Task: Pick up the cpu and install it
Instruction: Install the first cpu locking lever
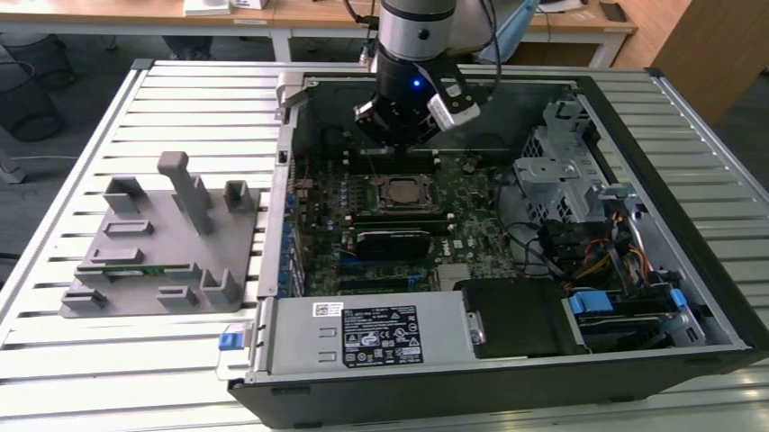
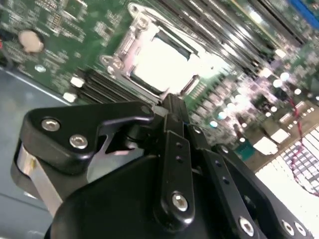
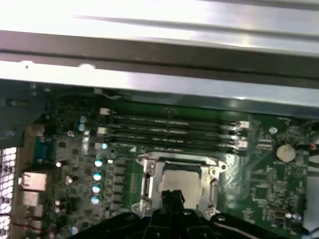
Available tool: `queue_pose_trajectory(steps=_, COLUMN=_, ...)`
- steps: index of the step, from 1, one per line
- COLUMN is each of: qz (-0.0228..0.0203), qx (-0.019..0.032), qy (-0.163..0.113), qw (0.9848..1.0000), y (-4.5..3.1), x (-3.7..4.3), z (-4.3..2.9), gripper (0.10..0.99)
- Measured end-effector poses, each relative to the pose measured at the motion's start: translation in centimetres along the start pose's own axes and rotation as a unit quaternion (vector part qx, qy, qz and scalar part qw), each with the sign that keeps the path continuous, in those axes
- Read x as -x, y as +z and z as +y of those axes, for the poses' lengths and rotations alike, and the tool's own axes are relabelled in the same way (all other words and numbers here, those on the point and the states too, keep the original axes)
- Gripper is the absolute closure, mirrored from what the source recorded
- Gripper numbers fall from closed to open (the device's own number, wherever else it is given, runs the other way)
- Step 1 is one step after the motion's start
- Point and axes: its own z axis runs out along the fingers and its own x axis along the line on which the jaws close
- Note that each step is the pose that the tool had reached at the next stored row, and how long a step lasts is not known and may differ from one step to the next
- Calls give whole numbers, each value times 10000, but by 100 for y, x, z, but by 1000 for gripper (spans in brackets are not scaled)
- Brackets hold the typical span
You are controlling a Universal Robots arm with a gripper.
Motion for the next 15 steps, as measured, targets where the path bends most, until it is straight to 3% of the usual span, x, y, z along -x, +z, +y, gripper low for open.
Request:
queue_pose_trajectory(steps=6, qz=-8, qx=-1, qy=0, qw=10000, y=6, x=-232, z=18, gripper=980)
queue_pose_trajectory(steps=15, qz=-9, qx=0, qy=-1, qw=10000, y=8, x=-389, z=30, gripper=980)
